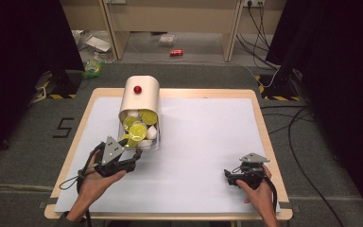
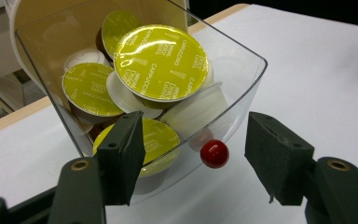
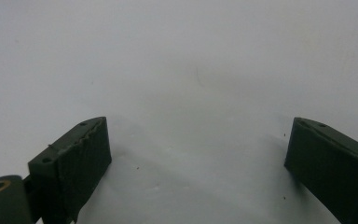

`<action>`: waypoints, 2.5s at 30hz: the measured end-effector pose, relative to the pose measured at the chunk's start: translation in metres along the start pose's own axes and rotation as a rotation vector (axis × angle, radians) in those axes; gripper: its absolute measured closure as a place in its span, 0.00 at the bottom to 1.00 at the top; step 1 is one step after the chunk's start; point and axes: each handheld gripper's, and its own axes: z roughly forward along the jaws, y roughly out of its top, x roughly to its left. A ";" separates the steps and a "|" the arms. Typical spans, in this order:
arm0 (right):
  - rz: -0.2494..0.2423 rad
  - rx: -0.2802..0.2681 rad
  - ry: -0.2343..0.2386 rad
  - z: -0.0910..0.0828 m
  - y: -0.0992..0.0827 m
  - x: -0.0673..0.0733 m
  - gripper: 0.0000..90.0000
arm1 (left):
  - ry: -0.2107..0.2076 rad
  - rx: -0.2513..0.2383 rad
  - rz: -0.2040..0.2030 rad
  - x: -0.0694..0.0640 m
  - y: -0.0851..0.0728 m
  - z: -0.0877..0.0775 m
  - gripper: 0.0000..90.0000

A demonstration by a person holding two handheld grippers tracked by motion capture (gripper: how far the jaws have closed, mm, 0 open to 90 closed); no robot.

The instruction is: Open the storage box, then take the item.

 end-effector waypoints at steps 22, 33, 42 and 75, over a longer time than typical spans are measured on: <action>0.000 0.000 -0.001 0.000 0.000 0.000 0.08 | 0.046 -0.039 -0.026 0.006 0.014 0.005 0.28; 0.002 0.001 0.000 0.000 0.000 0.000 0.08 | 0.075 -0.045 -0.026 0.008 0.023 0.011 0.27; 0.000 0.000 -0.003 0.000 0.000 0.000 0.08 | 0.094 -0.038 -0.024 0.012 0.024 0.023 0.32; 0.000 -0.001 -0.003 0.000 0.000 0.000 0.08 | 0.013 -0.028 -0.051 0.022 0.045 0.015 0.43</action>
